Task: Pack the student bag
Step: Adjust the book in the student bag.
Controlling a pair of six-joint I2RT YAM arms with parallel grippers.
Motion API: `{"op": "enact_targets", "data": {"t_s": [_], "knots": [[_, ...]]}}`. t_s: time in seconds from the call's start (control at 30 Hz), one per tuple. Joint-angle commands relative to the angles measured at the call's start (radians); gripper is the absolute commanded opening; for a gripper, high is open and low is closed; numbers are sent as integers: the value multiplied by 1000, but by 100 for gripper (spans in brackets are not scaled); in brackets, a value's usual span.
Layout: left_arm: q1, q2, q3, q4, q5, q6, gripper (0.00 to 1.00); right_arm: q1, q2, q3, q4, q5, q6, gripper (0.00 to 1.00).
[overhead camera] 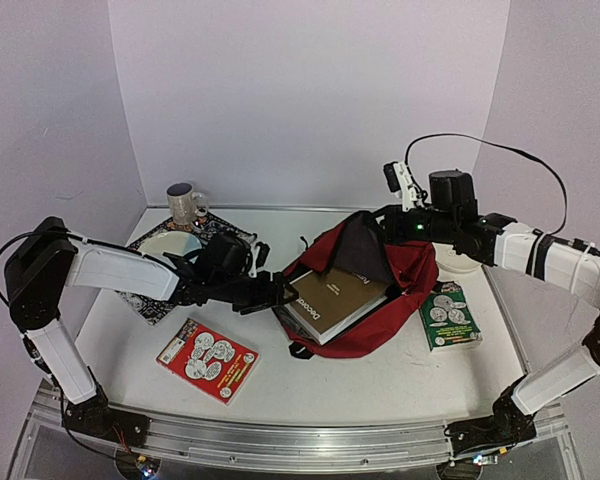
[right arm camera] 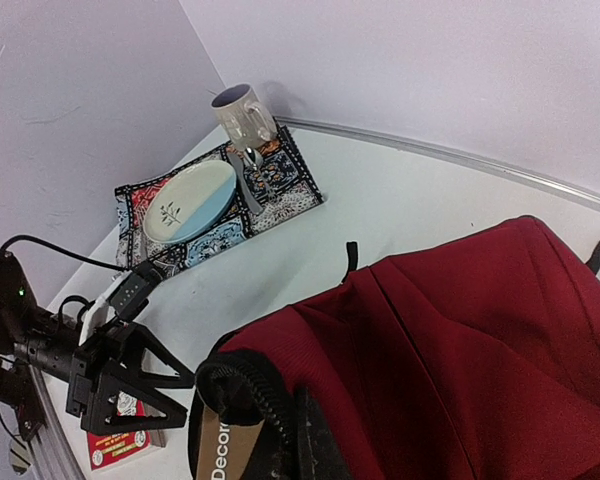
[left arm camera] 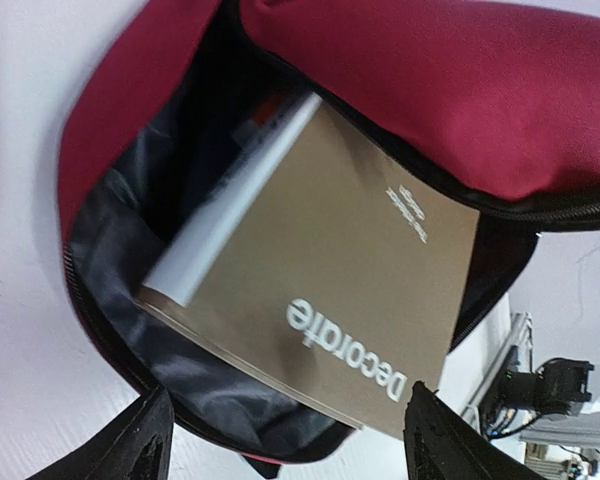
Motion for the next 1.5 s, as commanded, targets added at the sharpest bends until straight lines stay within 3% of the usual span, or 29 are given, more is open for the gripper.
{"op": "enact_targets", "data": {"t_s": [0.0, 0.33, 0.8, 1.0, 1.3, 1.47], "knots": [[-17, 12, 24, 22, 67, -28, 80, 12, 7, 35, 44, -18, 8, 0], [-19, 113, 95, 90, 133, -53, 76, 32, 13, 39, 45, -26, 8, 0], [-27, 306, 368, 189, 211, -117, 68, 57, 52, 72, 44, -32, 15, 0], [-45, 380, 388, 259, 150, -128, 67, 69, 118, 151, 44, -46, 9, 0], [-46, 314, 271, 400, 30, -130, 67, 110, 294, 357, 16, -76, -23, 0], [-40, 308, 292, 421, -18, -82, 67, 118, 372, 459, -37, -46, -69, 0]]}}
